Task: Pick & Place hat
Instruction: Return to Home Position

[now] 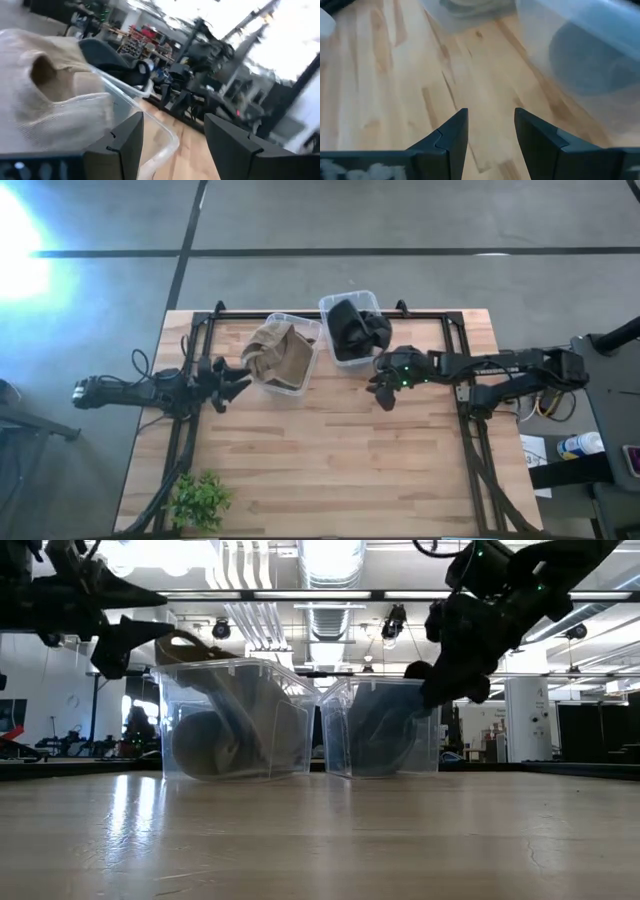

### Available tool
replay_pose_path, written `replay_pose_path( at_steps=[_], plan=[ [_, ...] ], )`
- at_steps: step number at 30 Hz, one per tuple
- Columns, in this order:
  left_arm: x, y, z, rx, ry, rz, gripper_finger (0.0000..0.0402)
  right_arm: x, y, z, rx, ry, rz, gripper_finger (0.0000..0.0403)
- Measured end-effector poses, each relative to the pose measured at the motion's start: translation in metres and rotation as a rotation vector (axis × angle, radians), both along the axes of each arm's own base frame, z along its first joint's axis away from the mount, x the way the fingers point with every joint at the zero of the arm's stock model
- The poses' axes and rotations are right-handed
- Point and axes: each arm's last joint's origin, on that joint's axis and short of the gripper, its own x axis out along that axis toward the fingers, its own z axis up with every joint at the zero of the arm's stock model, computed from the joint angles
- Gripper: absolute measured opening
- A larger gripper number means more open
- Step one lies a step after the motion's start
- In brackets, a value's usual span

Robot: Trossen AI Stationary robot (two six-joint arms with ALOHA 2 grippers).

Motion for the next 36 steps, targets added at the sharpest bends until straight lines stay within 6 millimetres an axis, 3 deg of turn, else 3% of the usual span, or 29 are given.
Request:
replay_pose_path(
  at_steps=[7, 21, 24, 29, 36],
  plan=[
    [-0.003, -0.005, 0.002, 0.297, -0.012, -0.147, 0.0202, 0.008, -0.002, -0.023, 0.027, 0.100, 0.002, 0.0155],
    [-0.007, 0.004, -0.016, 0.338, 0.064, -0.232, 0.0202, 0.019, -0.004, -0.072, 0.070, 0.311, 0.000, 0.0155],
    [-0.007, 0.003, -0.017, 0.416, 0.075, -0.236, 0.0202, 0.020, -0.004, -0.080, 0.076, 0.339, -0.001, 0.0155],
    [-0.007, 0.003, -0.017, 0.429, 0.078, -0.224, 0.0202, 0.020, -0.004, -0.082, 0.078, 0.347, 0.000, 0.0155],
    [-0.006, 0.004, -0.017, 0.425, 0.084, -0.219, 0.0202, 0.016, -0.003, -0.067, 0.071, 0.294, 0.000, 0.0155]
  ],
)
